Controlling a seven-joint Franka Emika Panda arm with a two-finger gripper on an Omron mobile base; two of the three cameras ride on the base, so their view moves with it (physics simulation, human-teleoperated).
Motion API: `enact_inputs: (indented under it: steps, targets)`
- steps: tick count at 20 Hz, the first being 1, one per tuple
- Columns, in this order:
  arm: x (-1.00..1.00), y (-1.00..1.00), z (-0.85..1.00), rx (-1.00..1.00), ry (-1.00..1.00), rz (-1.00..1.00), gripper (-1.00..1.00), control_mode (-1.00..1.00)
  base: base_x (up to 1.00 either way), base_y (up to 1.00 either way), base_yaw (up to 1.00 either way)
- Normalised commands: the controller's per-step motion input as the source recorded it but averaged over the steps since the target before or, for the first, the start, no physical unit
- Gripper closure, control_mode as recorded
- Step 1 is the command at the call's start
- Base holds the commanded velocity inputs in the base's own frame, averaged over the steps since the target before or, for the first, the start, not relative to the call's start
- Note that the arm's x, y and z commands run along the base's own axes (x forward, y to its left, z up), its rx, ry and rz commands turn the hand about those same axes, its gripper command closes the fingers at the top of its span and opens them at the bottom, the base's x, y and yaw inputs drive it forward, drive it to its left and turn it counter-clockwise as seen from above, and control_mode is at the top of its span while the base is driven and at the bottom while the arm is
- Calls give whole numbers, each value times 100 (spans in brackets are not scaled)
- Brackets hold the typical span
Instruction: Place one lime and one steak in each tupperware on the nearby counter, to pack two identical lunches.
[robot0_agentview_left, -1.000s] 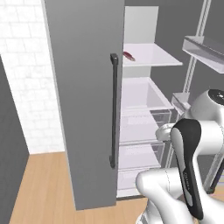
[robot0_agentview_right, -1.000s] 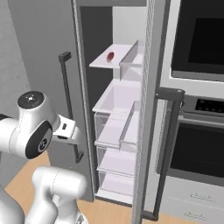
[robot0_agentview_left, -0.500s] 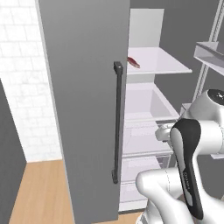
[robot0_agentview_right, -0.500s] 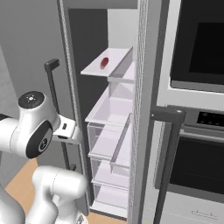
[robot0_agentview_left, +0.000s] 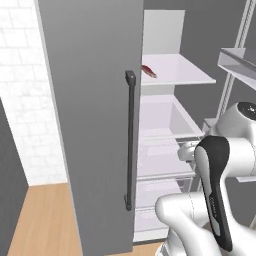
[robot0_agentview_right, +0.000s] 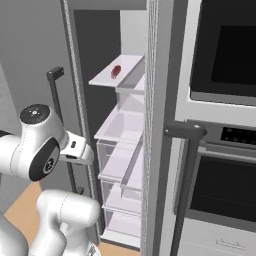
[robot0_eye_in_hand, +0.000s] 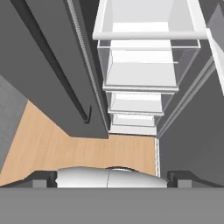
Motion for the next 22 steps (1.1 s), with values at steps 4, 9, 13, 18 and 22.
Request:
enact_inputs:
  steps: [4, 9, 13, 18, 22]
  targets:
    - [0, 0, 0, 0, 0, 0, -100, 100, 0, -33, 0]
    - [0, 0, 0, 0, 0, 0, -100, 100, 0, -28, 0]
    - [0, 0, 0, 0, 0, 0, -100, 100, 0, -33, 0]
    - [0, 0, 0, 0, 0, 0, -100, 100, 0, -32, 0]
    - [5, 0, 0, 0, 0, 0, -100, -100, 12, -4, 0]
